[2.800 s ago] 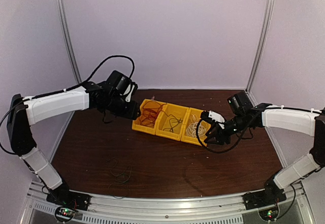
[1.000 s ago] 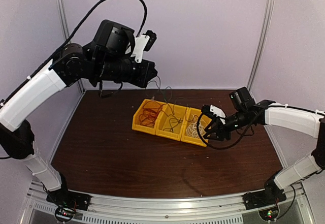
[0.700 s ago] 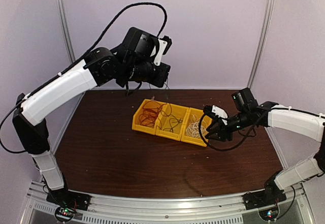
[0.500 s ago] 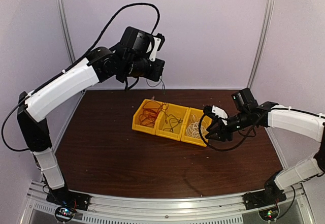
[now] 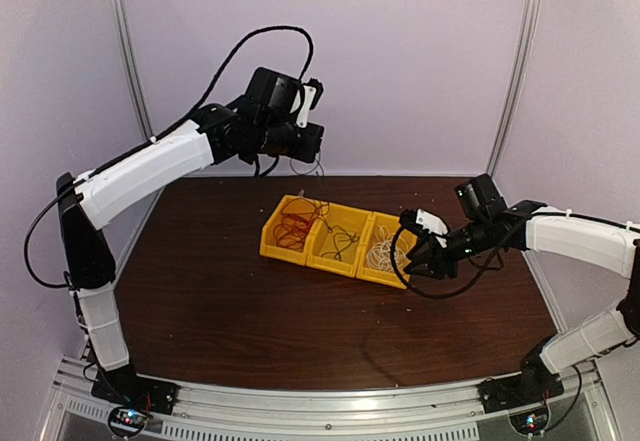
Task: Untangle the cables
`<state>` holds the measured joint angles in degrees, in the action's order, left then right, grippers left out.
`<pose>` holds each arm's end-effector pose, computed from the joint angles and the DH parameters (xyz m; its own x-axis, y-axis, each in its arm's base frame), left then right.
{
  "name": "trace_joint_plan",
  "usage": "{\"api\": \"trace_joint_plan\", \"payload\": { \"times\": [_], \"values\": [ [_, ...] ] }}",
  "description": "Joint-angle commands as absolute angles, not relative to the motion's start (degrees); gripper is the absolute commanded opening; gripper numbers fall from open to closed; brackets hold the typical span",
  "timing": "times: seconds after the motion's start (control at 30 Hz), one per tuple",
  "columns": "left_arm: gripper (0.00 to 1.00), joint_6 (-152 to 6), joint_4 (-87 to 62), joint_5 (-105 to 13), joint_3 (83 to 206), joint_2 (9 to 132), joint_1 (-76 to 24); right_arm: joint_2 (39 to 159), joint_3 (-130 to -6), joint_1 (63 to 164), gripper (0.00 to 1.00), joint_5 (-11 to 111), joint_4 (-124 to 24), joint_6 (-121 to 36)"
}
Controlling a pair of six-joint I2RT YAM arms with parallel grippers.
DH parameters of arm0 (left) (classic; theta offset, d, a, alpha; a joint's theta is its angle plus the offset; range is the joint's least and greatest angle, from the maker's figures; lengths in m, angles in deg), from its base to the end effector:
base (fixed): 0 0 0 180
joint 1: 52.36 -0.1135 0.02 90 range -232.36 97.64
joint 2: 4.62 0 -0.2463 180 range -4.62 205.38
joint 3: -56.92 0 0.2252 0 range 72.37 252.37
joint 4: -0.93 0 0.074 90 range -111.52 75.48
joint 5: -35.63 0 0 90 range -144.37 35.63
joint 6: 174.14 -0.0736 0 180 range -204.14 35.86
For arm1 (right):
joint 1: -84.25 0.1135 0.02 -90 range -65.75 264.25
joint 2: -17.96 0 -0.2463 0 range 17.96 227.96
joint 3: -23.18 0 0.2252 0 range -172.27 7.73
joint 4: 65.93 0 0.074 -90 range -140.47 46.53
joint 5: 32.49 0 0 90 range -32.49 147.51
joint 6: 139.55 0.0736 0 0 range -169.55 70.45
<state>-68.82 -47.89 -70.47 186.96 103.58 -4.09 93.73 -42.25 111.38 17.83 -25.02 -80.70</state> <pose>0.3047 -0.3110 0.3656 -0.4372 0.1089 -0.8927 0.4531 0.8841 -0.1141 0.2124 0.1616 0.2099 -0.2285 -0.5644 -0.7933 -0.9638 0.2463 0.1024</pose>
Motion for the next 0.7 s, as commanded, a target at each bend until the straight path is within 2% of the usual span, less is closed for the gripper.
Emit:
{"api": "trace_joint_plan", "payload": {
  "times": [0.0, 0.67],
  "values": [
    [0.0, -68.95, -43.37, -65.64, 184.96, 107.58, -4.63, 94.03, -41.67, 111.32, 0.42, 19.14, -25.79, -81.26],
    [0.0, -66.3, -35.0, -55.88, 179.45, 121.49, -6.3, 94.86, -41.58, 111.32, 0.42, 19.1, -25.37, -81.72]
  ]
}}
